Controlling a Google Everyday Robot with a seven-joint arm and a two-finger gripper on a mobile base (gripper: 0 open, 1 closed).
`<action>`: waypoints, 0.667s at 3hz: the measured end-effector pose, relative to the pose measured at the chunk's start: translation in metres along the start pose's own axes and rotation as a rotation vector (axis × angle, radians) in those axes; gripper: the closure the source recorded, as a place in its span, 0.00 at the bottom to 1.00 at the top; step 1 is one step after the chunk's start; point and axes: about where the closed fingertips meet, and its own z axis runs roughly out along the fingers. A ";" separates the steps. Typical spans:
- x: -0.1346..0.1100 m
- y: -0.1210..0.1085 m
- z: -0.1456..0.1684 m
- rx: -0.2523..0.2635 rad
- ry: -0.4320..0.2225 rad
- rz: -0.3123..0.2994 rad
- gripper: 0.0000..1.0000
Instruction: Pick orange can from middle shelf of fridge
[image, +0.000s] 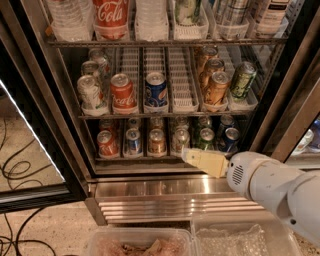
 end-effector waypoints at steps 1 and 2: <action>-0.003 0.001 0.000 -0.002 -0.005 -0.002 0.00; -0.004 -0.007 -0.001 0.042 -0.035 0.011 0.00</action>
Offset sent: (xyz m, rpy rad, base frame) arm 0.0189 -0.0151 0.0007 -0.0274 -0.0387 -0.1471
